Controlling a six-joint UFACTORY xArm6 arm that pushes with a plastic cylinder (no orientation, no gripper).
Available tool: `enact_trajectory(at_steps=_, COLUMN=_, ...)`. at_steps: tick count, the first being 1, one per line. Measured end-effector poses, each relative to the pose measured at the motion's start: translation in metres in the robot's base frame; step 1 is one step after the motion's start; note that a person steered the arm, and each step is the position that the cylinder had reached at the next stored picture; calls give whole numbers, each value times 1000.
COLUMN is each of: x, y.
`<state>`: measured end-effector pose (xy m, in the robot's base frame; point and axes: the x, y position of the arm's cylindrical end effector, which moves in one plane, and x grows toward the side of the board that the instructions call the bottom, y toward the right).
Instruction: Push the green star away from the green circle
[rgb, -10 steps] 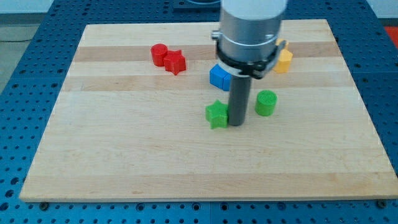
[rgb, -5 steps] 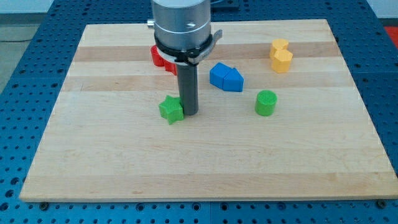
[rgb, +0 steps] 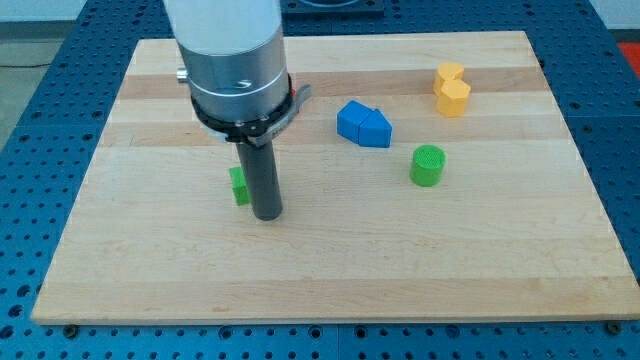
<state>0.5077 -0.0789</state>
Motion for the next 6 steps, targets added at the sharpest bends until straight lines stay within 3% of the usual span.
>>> enact_trajectory(at_steps=5, x=-21, y=-22)
enact_trajectory(at_steps=6, x=-49, y=-19)
